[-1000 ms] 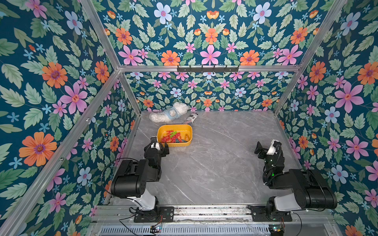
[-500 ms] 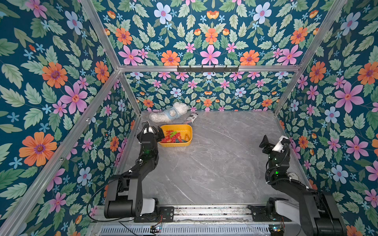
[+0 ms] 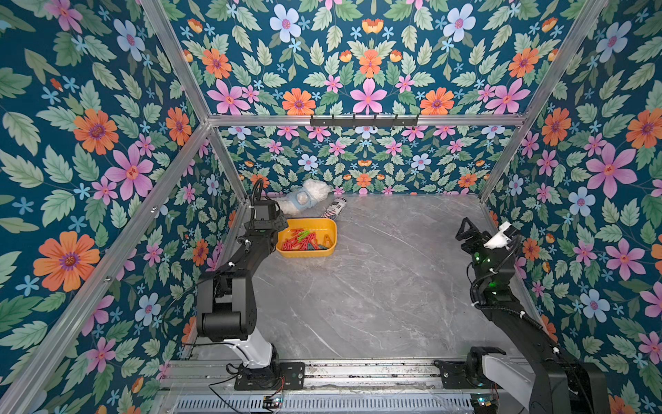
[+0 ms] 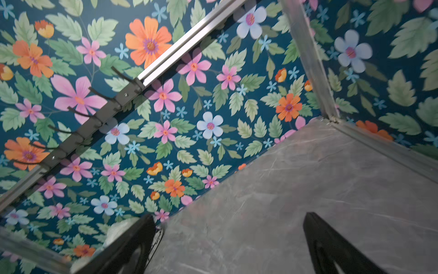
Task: Take the clothespins out of the storage box
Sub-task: Move the storage box to the center of the board.
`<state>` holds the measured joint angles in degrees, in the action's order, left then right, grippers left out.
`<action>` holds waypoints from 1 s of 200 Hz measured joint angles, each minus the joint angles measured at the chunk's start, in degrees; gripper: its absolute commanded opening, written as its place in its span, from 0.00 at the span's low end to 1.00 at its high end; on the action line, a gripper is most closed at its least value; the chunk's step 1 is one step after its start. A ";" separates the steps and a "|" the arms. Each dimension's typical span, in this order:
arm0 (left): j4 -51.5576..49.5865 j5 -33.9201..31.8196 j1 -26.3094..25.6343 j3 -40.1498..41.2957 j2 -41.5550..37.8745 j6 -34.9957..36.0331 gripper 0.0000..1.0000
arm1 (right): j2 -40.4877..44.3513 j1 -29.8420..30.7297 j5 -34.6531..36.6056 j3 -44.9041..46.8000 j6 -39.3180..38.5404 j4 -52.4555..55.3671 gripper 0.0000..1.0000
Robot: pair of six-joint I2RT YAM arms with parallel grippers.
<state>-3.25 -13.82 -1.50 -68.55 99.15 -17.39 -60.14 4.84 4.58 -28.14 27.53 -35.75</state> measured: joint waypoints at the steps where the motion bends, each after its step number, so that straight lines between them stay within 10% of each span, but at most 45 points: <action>1: -0.37 0.07 0.00 -0.35 0.44 0.00 0.83 | -0.04 0.17 -0.11 -0.13 -0.04 0.22 0.99; 83: -7.69 4.72 0.48 -11.58 16.31 4.31 0.50 | -7.41 8.72 -4.85 -8.72 0.24 12.44 0.99; 144: -8.20 8.52 0.37 -10.64 16.68 4.15 0.02 | -11.67 12.11 -7.04 -11.72 0.15 16.00 0.99; 200: -4.85 9.57 -2.38 -0.96 9.97 1.60 0.00 | -13.11 13.09 -8.31 -12.17 -0.02 17.09 0.99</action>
<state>-8.10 -4.25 -3.88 -69.52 109.12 -15.79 -73.25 17.93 -3.73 -40.32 27.51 -18.65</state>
